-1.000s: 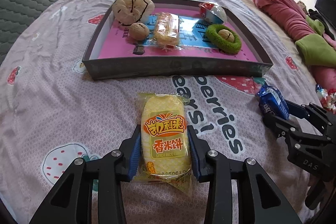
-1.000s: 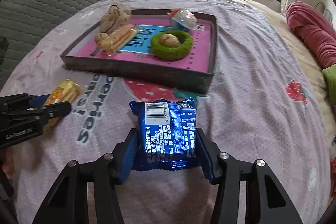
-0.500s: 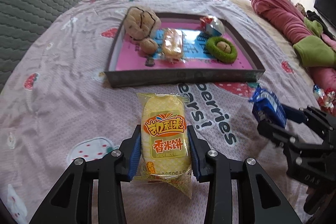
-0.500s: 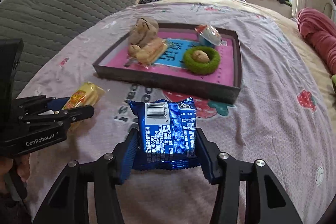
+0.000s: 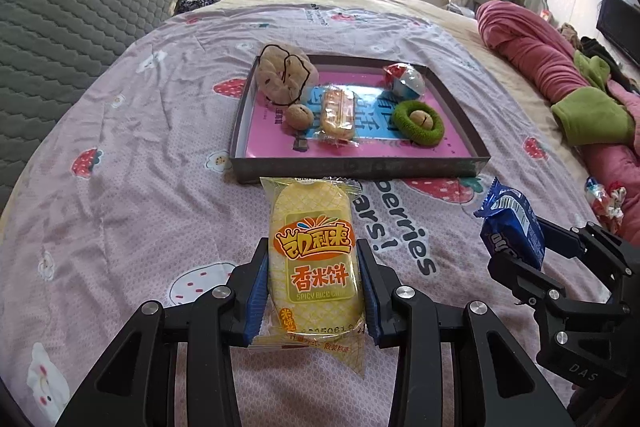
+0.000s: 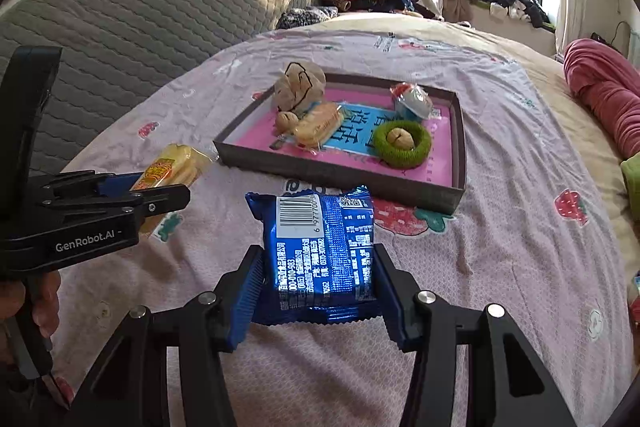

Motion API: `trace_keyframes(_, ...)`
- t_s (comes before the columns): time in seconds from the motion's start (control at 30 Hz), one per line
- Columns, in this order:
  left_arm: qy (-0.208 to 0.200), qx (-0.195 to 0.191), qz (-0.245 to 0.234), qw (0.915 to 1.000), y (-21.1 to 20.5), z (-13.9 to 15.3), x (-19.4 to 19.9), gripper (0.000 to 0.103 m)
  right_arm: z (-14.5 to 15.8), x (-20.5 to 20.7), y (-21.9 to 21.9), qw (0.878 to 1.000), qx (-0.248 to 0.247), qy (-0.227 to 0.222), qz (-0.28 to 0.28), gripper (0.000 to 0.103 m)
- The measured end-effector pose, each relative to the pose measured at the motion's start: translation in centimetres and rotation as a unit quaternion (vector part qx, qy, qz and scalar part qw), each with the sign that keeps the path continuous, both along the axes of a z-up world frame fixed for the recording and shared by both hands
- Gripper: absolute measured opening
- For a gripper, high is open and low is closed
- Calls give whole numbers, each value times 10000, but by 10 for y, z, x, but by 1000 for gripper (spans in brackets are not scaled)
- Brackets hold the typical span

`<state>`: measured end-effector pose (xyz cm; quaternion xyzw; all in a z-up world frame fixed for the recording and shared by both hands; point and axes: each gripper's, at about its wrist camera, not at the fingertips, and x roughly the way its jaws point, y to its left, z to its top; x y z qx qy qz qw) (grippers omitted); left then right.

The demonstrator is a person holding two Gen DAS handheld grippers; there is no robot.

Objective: Organize objects
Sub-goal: 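Lift and carry the yellow cake pack and blue biscuit pack to the tray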

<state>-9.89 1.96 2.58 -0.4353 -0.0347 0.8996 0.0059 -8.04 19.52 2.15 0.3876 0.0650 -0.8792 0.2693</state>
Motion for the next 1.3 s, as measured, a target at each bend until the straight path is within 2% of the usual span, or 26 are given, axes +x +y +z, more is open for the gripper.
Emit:
trace_keyframes(0.4,186,23,-51,9998,0,20,9,41,33,12,-4,9997,-90,231,-87,53)
trace_keyframes(0.9,223,20,-86,9997,-3,25,6,41,37,9,-5,9995,-94,242,-183,53)
trace_keyframes(1.3,402,-75,-103,9991,-5,54,-30,41,87,-23,-7,9975,-171,635,-268,53)
